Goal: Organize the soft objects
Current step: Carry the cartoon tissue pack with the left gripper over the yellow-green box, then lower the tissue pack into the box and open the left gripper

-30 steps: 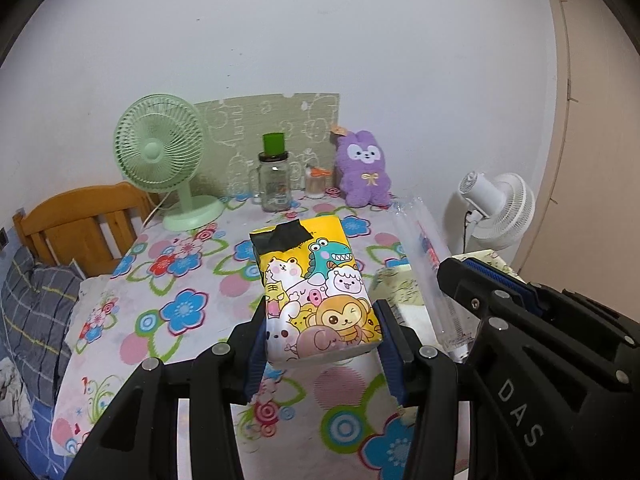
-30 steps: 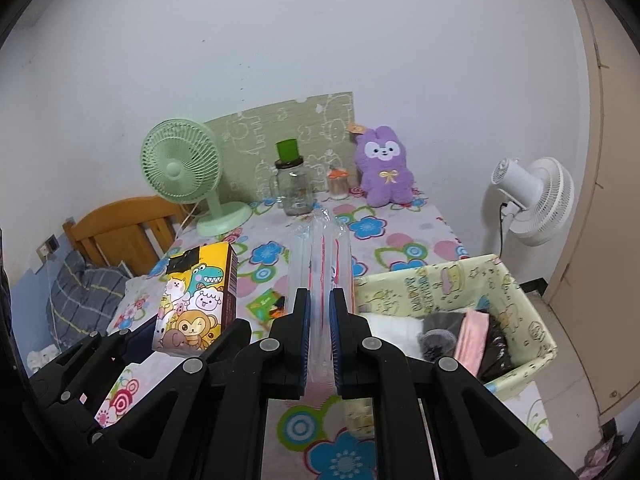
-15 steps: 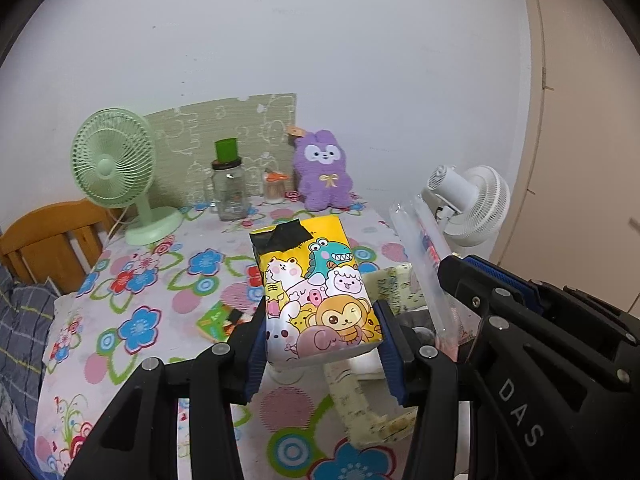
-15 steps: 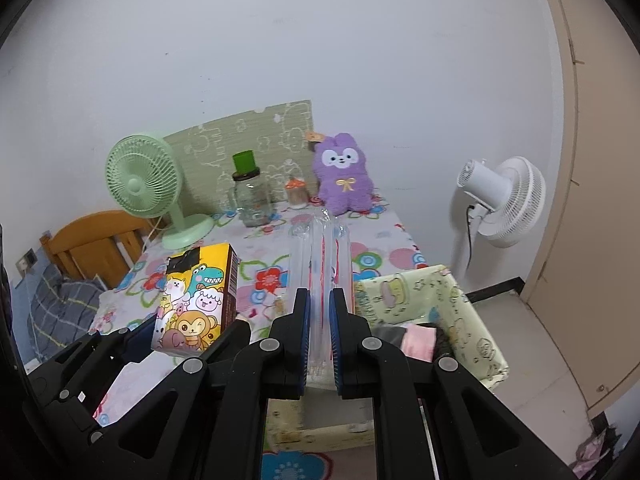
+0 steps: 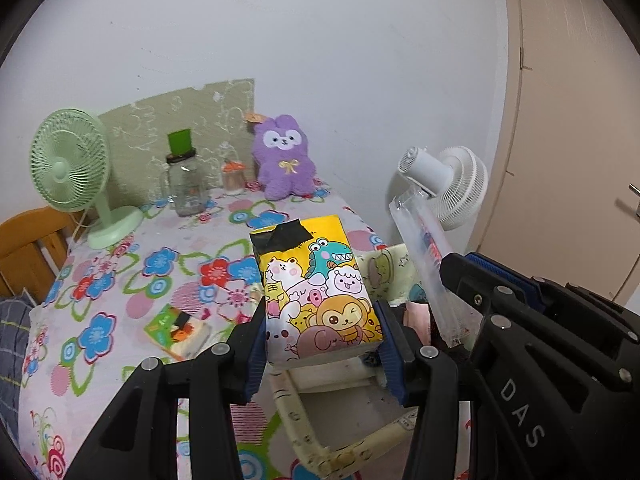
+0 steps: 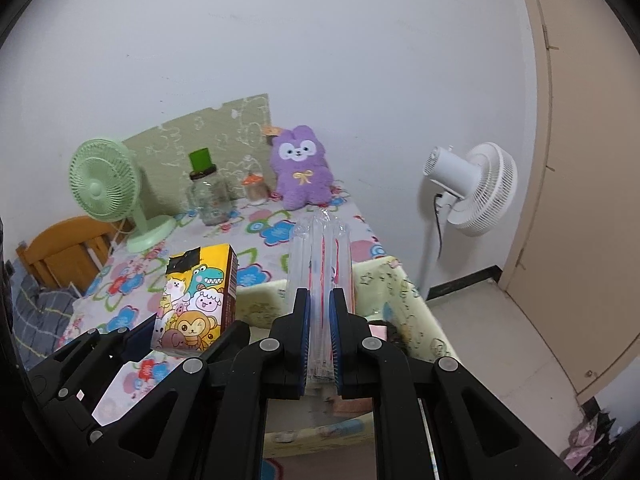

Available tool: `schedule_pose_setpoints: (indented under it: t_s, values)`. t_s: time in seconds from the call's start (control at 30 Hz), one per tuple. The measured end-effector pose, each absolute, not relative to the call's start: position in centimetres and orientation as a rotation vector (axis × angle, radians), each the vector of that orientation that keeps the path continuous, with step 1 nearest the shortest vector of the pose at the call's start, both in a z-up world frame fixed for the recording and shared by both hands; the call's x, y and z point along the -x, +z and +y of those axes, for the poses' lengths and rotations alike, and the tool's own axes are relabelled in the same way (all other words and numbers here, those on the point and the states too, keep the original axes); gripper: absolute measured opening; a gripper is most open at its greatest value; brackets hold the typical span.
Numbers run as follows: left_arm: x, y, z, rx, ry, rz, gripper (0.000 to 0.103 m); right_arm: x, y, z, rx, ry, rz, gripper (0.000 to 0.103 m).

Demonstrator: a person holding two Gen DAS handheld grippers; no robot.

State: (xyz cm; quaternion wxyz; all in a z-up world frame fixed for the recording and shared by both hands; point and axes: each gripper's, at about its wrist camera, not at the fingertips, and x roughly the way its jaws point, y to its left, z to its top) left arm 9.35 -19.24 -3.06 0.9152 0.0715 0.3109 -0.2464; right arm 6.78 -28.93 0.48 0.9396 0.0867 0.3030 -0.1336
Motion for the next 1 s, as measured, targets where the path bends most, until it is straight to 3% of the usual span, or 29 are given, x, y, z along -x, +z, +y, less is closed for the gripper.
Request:
schedule_pose_setpoints:
  t_s: [0.57,0.9,0.97,1.0]
  values:
    - [-12.1,-7.9,-22.4,-0.235,-0.570,0.772,0.054,-8.8,-3.9,-31.4,-0.201,-0.324,0.735,0.012]
    - [-13.6,-8.2,-21.9,-0.270,-0.583,0.735,0.055,-10.7,-5.0,-30.9,-0.218,-0.306,0.771,0.012]
    - [-13.7,-8.2,-21.9,-0.265,-0.585,0.737,0.061,-10.8,-4.8,-30.8,-0.224,-0.301,0.770,0.013]
    - [-13.8,-8.1,-21.8,-0.258,-0.586,0.741,0.069,-10.9,-4.7,-30.8,-0.223,-0.299,0.770,0.014]
